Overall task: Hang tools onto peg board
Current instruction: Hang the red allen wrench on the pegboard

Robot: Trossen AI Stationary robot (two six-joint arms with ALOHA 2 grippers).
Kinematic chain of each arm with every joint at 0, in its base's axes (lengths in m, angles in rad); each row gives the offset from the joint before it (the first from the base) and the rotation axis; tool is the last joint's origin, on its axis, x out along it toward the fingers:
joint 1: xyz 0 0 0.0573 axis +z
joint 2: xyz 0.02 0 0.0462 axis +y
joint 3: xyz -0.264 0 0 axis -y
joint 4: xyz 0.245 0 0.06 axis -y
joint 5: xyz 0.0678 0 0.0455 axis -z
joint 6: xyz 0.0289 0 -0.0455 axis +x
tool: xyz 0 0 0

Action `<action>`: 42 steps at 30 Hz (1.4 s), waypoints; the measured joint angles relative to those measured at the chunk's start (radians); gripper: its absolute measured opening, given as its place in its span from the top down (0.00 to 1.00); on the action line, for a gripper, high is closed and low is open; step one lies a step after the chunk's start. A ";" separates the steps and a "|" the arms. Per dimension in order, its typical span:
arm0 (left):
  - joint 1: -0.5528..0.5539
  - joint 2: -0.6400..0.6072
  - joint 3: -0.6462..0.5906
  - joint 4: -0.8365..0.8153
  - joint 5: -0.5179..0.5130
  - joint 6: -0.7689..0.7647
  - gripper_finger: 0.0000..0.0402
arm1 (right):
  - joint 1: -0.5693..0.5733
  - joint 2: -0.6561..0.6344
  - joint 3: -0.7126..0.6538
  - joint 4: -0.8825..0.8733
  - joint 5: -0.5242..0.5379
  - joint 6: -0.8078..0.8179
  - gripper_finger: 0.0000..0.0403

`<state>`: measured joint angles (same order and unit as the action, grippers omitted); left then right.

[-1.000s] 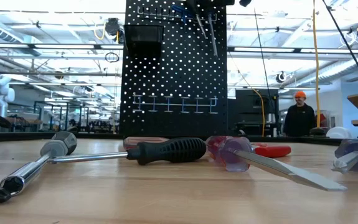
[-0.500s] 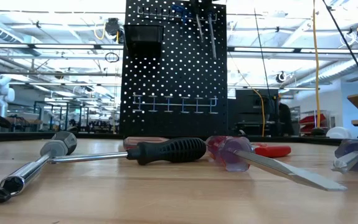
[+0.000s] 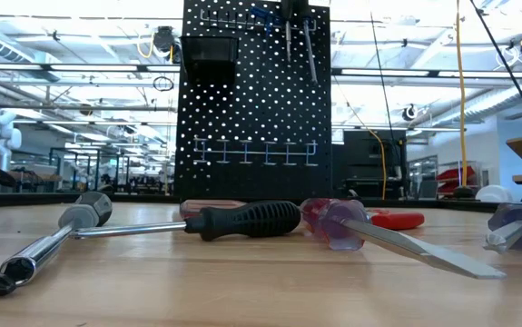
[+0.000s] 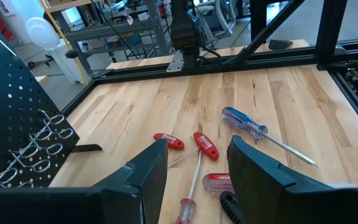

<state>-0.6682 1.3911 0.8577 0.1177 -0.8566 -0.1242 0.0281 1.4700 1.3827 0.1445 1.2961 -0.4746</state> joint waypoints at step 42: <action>0.028 -0.288 0.000 -0.582 0.303 -0.524 0.58 | 0.422 -0.073 -0.853 0.713 -1.400 0.775 0.46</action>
<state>-0.6399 1.1029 0.8581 -0.4640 -0.5534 -0.6483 0.4503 1.3966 0.5296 0.8579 -0.1037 0.3003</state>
